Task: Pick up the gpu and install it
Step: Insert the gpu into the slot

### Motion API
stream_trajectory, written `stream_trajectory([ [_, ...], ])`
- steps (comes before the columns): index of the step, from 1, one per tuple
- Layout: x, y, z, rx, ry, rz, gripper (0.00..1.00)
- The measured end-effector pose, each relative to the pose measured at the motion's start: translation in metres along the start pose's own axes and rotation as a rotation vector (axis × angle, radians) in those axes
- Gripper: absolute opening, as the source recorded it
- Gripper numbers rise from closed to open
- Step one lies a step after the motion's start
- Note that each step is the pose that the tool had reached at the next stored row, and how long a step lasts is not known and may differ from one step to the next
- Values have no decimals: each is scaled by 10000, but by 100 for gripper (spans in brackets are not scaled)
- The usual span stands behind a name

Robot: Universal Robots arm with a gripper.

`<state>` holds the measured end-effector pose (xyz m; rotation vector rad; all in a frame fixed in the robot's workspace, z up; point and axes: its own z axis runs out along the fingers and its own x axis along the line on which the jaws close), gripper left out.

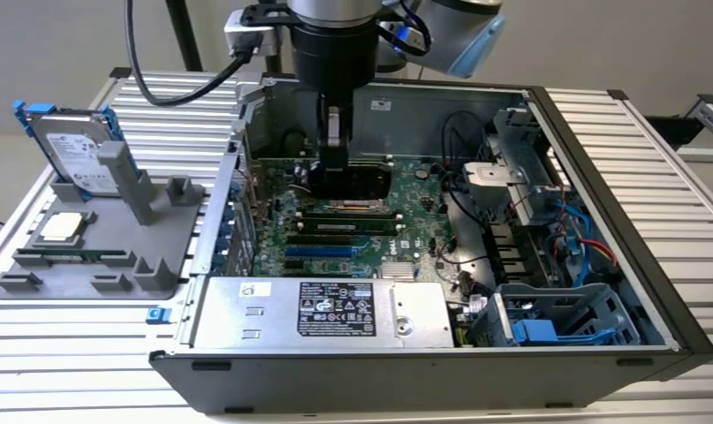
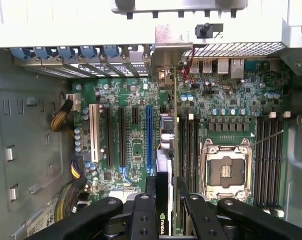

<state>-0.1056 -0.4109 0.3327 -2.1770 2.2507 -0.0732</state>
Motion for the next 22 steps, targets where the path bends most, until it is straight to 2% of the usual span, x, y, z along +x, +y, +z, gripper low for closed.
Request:
stream_trajectory([
  [6, -3, -27, 84, -21, 1, 16, 0],
  [10, 0, -54, 122, -108, 4, 22, 0],
  [14, 10, -87, 137, -283, 12, 24, 0],
  [22, 71, -136, 152, -342, 13, 23, 0],
])
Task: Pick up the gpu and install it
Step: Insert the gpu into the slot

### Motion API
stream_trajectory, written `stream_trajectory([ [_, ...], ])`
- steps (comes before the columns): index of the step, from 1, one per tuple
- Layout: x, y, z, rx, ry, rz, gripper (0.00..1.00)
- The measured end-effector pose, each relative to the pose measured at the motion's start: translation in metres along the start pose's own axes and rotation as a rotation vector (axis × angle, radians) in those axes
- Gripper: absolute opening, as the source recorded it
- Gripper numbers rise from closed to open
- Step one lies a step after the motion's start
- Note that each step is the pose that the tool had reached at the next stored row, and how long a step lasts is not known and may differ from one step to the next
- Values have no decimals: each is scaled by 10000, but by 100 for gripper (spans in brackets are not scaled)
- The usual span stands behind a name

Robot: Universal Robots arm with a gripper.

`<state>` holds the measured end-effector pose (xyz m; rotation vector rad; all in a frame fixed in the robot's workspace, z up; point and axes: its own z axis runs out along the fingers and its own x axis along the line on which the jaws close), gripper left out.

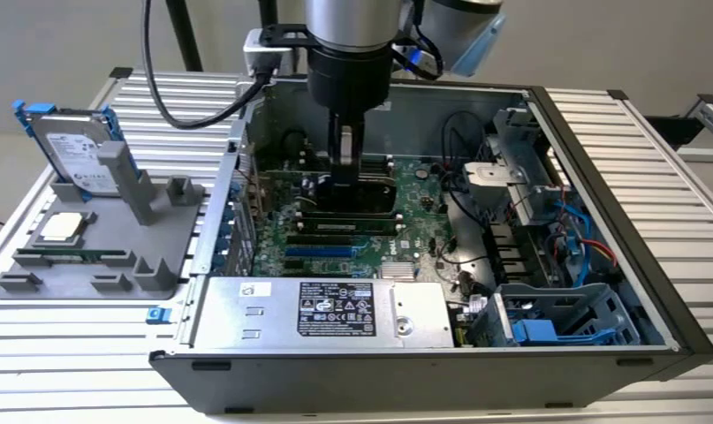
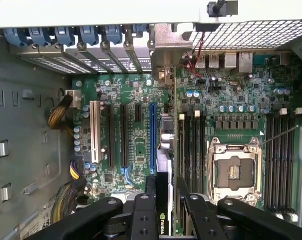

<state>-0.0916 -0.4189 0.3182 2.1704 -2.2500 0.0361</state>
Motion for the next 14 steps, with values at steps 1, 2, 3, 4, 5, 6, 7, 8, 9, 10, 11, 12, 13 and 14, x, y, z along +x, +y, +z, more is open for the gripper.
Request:
stream_trajectory([
  [1, 14, -1, 2, -3, -1, 0, 0],
  [2, 30, -2, 4, -5, 0, 0, 0],
  [3, 47, -4, 6, -6, -1, 0, 0],
  [4, 62, -4, 8, -8, 0, 0, 0],
  [5, 77, -5, 11, -9, 0, 0, 0],
  [6, 90, -6, 14, -9, 0, 0, 0],
  [7, 101, -6, 18, -9, -1, 0, 0],
  [8, 113, -7, 20, -10, 0, -1, 0],
  [9, 123, -7, 23, -11, 0, -1, 0],
  [10, 132, -7, 27, -10, 0, -1, 0],
  [11, 141, -8, 32, -11, 0, 0, 0],
  [12, 149, -8, 36, -11, 0, 0, 0],
  [13, 156, -8, 43, -11, 0, 0, 0],
  [14, 160, -8, 51, -10, -2, 0, 0],
])
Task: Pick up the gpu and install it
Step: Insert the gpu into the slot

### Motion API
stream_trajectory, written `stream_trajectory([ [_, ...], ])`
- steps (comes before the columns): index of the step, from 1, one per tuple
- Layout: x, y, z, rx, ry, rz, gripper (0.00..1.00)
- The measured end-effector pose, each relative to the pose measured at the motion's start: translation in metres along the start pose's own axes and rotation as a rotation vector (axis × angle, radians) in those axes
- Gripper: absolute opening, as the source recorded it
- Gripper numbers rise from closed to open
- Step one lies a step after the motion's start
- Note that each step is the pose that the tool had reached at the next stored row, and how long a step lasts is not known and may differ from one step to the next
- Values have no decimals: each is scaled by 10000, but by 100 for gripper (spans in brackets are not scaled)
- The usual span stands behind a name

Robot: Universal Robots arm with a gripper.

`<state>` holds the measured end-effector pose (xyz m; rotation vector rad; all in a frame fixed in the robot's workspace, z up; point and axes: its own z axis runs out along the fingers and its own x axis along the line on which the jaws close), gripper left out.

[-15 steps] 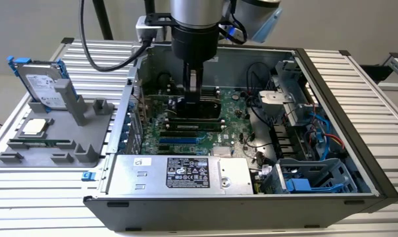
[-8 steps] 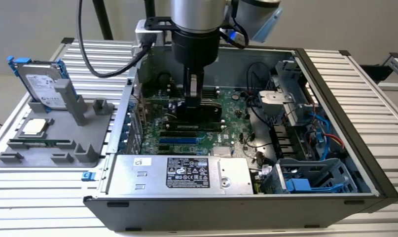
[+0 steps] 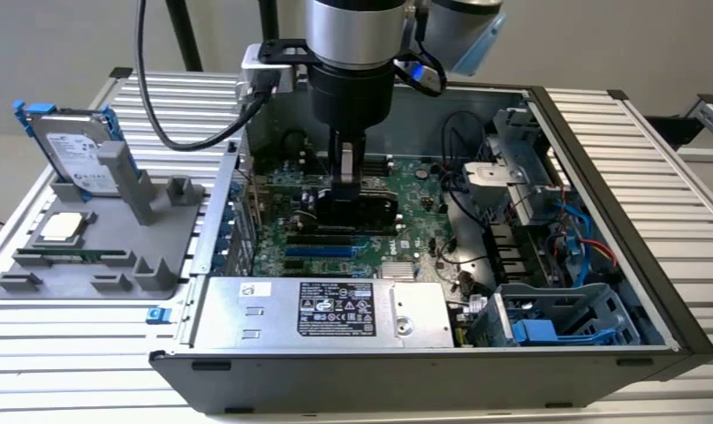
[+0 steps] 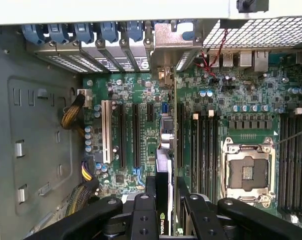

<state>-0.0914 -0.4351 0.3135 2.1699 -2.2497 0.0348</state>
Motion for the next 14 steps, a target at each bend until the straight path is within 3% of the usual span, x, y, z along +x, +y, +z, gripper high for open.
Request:
stream_trajectory([
  [14, 6, 1, 193, -14, 3, 1, 0],
])
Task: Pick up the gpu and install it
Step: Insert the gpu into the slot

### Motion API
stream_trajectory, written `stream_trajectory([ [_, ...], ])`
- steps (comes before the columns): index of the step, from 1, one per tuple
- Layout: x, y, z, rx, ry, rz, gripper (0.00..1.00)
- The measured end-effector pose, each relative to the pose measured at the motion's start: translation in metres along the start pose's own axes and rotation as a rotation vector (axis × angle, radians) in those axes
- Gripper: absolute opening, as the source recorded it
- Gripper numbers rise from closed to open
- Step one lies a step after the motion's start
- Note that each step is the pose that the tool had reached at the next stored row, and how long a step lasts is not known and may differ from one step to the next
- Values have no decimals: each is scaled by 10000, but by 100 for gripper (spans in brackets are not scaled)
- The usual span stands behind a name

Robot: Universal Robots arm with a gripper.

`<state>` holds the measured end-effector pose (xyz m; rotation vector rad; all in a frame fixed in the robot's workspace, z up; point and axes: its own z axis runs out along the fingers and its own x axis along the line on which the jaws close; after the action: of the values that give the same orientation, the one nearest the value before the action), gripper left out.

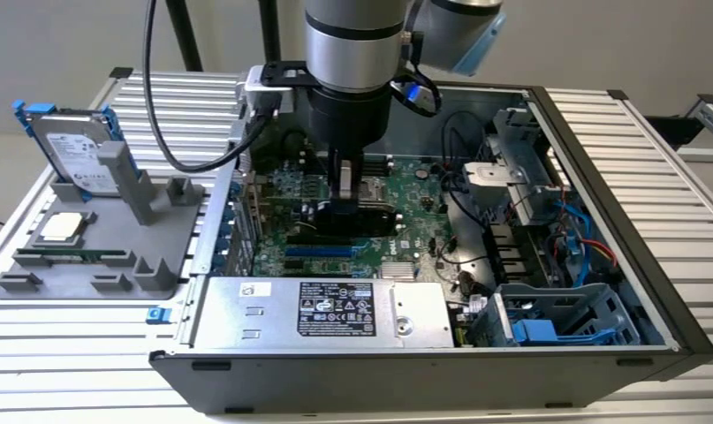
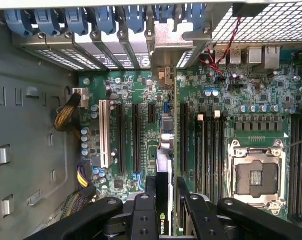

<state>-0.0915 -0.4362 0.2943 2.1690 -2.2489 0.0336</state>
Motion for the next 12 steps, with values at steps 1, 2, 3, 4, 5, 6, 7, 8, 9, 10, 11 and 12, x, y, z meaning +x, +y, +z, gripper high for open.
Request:
stream_trajectory([
  [1, 0, 0, 5, -8, 1, 0, 0],
  [2, 0, 0, 10, -18, 1, -1, 0],
  [3, 0, 0, 13, -27, 2, -1, 0],
  [4, 0, 0, 15, -34, 4, -1, 0],
  [5, 0, 0, 16, -44, 6, -2, 0],
  [6, 0, 0, 18, -52, 4, -2, 0],
  [7, -1, 0, 19, -61, 3, -2, 0],
  [8, -1, 0, 19, -71, 4, -2, 0],
  [9, 0, 0, 19, -81, 5, -3, 0],
  [10, 0, 0, 19, -81, 5, -2, 0],
  [11, 0, 0, 20, -81, 4, -2, 0],
  [12, 0, 0, 20, -82, 4, -2, 0],
])
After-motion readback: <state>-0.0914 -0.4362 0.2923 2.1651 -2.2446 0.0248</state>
